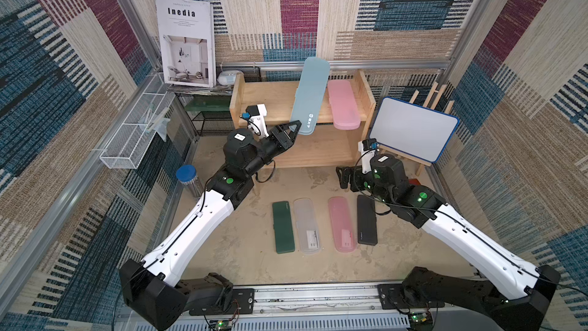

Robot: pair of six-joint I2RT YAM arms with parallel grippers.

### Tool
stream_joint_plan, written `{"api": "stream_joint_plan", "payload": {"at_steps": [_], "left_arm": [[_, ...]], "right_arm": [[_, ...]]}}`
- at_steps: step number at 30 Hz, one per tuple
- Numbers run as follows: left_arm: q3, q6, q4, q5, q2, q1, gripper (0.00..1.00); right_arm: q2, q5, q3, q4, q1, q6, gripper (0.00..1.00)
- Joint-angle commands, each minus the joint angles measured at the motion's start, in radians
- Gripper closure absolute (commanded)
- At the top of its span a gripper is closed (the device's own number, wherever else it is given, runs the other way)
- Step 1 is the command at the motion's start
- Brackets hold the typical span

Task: Remove the pencil cases from the shelf
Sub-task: Pick up the pencil case from the shelf.

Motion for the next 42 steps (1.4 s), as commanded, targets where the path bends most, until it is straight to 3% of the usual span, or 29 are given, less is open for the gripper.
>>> {"api": "stream_joint_plan", "payload": {"at_steps": [1,6,12,18,23,29,42], "left_arm": [[-0.044,0.038,-0.032,-0.074,-0.035,0.002,0.74],[-0.131,0.081,0.006,-0.116,-0.109,0.003,0.86],[-0.245,0.181,0.018,-0.164,-0.223,0.003,0.88],[-0.508,0.442,0.216,-0.174,-0.391,0.002,0.88],[-0.646,0.590,0.243,-0.219,-0.531,-0.008,0.86],[-0.683,0.655,0.169,-0.286,-0.654,-0.010,0.86],[-0.721,0.670,0.095,-0.325,-0.769,-0.010,0.87]], "right_arm": [[0.008,-0.012,0.012,0.020,0.000,-0.010,0.01],[0.021,-0.035,0.023,0.029,0.001,-0.010,0.01],[0.024,-0.105,0.037,0.053,0.000,-0.013,0.01],[0.053,-0.313,0.153,0.120,0.013,-0.027,0.01],[0.158,-0.447,0.305,0.161,0.098,-0.012,0.01],[0.345,-0.459,0.443,0.224,0.199,0.010,0.01],[0.607,-0.496,0.715,0.280,0.249,0.066,0.01]]}}
